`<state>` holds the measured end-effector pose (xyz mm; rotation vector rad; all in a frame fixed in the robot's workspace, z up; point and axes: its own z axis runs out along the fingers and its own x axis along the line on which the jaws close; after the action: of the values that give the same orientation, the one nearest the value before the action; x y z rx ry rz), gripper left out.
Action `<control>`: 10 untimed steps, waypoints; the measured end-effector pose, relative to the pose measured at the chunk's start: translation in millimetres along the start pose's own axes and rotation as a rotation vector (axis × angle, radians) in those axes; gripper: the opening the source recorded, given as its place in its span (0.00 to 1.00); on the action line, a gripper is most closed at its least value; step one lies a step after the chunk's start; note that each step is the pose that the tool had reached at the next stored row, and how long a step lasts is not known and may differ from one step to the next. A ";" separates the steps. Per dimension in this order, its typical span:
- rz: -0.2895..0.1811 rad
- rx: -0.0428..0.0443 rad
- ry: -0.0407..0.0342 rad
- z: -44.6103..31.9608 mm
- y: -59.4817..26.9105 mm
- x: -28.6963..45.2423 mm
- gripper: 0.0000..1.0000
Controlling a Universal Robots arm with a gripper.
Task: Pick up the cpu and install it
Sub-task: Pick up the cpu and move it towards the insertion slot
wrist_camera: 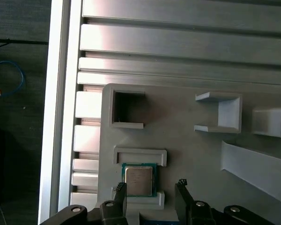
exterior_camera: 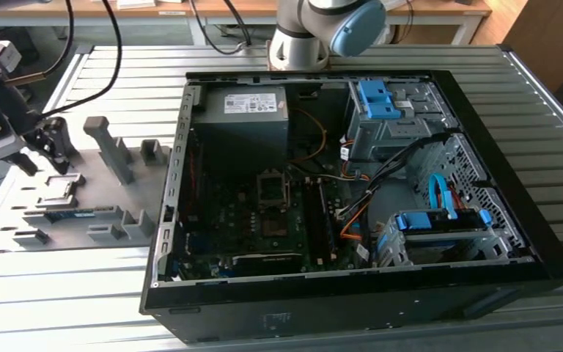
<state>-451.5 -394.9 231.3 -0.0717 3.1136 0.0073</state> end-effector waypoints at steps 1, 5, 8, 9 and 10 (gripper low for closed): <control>-0.007 -0.0002 0.0005 1.5 0.0 0.1 0.53; -0.049 -0.0014 0.0038 6.6 -0.4 0.3 0.53; -0.052 -0.0015 0.0039 11.3 -0.5 1.4 0.53; -0.052 -0.0016 0.0038 13.2 -0.4 1.8 0.53; -0.052 -0.0016 0.0039 15.0 -0.4 2.2 0.53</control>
<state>-453.2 -395.3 216.3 -0.1532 3.1145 0.0085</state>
